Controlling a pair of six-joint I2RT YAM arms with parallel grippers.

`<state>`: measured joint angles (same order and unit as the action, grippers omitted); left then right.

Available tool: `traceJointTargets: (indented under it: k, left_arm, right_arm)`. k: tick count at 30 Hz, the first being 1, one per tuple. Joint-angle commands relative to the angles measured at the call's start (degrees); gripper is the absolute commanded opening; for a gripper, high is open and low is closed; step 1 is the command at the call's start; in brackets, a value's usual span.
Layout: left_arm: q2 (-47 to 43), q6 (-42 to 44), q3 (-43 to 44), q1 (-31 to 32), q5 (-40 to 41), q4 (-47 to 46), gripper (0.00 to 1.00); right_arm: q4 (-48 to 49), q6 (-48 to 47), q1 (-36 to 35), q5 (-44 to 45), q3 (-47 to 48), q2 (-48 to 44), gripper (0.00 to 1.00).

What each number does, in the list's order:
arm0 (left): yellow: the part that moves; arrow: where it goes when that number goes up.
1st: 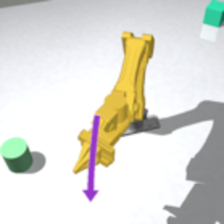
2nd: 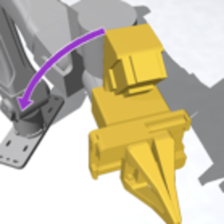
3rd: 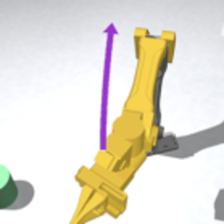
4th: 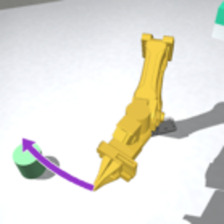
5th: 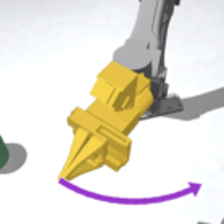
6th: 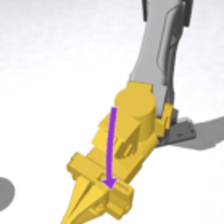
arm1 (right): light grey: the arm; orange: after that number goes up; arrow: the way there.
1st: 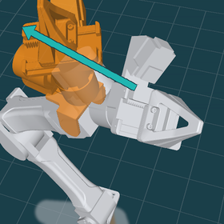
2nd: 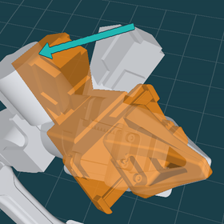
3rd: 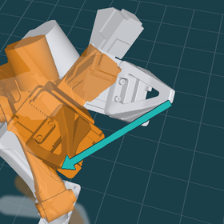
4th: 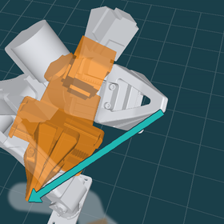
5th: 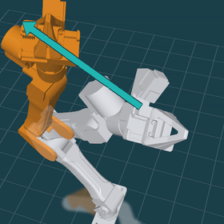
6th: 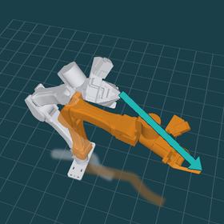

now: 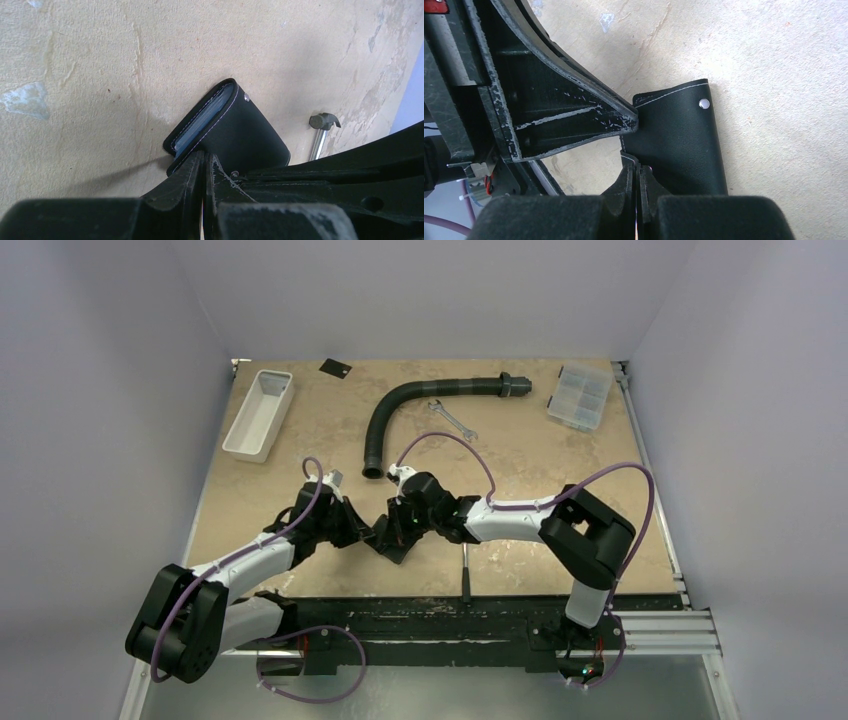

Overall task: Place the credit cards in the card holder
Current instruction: Close the card holder at the center of the board.

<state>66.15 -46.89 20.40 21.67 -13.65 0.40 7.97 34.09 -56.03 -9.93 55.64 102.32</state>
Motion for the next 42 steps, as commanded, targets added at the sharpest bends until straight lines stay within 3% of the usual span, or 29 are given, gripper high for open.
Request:
traceJointTargets:
  k: [1,23,34,42]
  left_arm:
    - [1.86,3.36,-0.92,-0.32,6.42,7.86,0.0]
    - [1.7,3.72,-0.99,-0.31,6.62,8.12,0.0]
    - [2.04,3.96,-0.94,-0.31,6.79,8.09,0.0]
    - [2.76,4.27,-0.82,-0.31,6.33,7.68,0.0]
  right_arm:
    - [-1.74,0.25,0.4,1.23,0.57,-0.1,0.0]
    - [0.07,1.68,4.0,2.55,-2.43,4.69,0.0]
    - [-3.89,-0.28,4.81,6.71,-1.38,4.79,0.0]
    - [-2.7,-2.11,5.76,3.16,0.74,4.28,0.02]
